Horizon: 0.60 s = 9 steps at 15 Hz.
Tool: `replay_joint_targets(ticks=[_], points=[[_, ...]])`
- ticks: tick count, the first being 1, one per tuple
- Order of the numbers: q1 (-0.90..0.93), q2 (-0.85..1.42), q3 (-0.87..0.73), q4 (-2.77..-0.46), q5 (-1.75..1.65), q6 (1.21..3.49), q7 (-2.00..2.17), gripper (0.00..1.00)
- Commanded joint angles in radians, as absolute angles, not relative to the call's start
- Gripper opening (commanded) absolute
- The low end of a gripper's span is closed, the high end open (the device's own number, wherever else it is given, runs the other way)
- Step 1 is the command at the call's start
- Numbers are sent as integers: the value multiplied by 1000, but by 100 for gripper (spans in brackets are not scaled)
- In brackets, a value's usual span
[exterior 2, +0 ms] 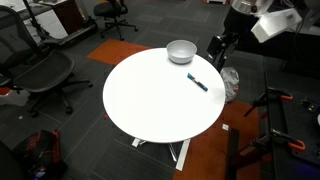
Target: Put the pen in the grey bowl
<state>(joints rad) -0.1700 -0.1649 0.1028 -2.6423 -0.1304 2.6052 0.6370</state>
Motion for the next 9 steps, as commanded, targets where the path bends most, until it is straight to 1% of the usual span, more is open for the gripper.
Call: replay_joint_targets(ticks=[1, 9], points=[[-182, -49, 69, -2620, -224, 2702, 725, 100], [-88, 171, -98, -2529, -431, 2808, 919, 100]])
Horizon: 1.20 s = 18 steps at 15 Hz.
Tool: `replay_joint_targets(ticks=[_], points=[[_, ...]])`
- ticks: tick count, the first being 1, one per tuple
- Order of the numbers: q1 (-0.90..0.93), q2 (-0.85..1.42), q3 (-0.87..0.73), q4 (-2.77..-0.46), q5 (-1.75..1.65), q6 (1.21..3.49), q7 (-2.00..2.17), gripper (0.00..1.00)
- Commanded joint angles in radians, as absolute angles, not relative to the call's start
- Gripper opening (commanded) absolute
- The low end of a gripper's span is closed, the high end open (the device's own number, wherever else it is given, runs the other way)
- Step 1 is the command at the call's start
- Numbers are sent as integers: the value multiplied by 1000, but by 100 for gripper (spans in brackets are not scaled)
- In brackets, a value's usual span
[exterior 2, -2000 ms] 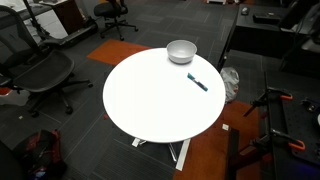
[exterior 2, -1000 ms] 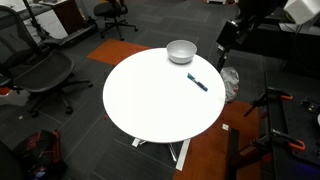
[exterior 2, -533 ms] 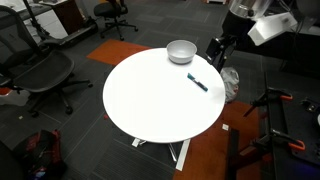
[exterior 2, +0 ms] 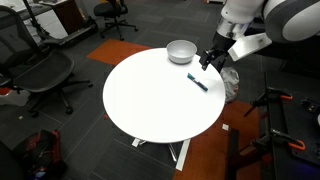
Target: Put the pen in the grey bowl
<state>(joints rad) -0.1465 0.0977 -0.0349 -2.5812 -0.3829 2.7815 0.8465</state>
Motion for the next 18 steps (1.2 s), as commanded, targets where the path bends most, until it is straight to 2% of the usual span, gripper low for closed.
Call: replay_joint_targets(ticks=[1, 8, 18], points=[[-70, 194, -115, -2516, -423, 2815, 922, 100], [14, 301, -153, -2438, -291, 2822, 848, 100], [-20, 372, -105, -2390, 33, 2818, 484, 100]])
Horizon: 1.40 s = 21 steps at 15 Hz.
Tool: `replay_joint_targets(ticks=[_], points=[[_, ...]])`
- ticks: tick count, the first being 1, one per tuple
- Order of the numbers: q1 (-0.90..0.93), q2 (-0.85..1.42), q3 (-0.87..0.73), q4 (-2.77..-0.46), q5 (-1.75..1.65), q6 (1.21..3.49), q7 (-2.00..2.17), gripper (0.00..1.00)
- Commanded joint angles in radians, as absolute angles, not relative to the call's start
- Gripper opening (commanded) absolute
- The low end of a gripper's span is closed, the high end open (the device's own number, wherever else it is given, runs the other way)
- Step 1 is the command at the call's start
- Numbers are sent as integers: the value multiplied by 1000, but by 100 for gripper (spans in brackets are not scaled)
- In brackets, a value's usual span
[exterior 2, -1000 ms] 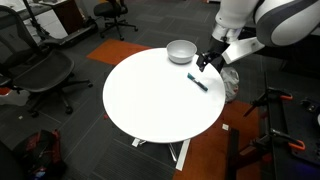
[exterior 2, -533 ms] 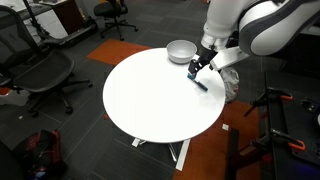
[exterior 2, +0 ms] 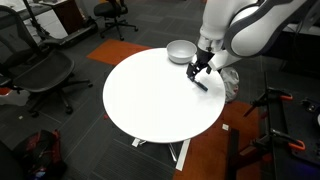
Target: Put the pen in the grey bowl
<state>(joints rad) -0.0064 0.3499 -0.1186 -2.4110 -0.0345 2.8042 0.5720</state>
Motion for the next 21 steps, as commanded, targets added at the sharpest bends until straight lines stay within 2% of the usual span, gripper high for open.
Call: replay_joint_targets(ticks=[1, 21], points=[[-15, 378, -111, -2387, 48, 2820, 463, 100], [-9, 490, -153, -2330, 88, 2887, 396, 100]])
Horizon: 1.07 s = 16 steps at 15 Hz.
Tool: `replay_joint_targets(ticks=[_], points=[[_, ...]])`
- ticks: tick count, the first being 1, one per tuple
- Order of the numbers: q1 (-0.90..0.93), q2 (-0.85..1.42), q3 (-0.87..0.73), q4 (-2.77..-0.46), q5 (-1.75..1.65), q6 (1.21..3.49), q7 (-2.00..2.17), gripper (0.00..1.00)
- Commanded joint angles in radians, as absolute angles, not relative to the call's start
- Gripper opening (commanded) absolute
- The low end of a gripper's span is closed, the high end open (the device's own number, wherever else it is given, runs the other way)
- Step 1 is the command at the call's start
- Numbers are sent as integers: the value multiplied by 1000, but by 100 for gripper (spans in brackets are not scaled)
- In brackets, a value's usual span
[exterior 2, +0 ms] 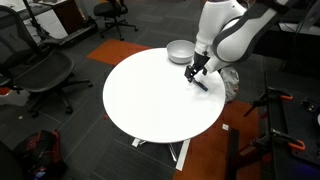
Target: Put the pen in the grey bowl
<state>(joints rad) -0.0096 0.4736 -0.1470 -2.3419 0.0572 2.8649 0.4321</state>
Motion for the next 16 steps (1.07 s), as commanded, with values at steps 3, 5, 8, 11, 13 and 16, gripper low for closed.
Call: replay_joint_targets(ticks=[3, 5, 8, 11, 13, 16], points=[[-8, 500, -157, -2324, 88, 2884, 397, 100], [-7, 508, -158, -2319, 88, 2880, 398, 100], [-5, 516, -159, -2313, 86, 2878, 397, 66], [-5, 523, -159, -2308, 87, 2876, 398, 42], [-5, 524, -160, -2303, 88, 2874, 399, 27], [-4, 523, -160, -2299, 89, 2872, 401, 5]])
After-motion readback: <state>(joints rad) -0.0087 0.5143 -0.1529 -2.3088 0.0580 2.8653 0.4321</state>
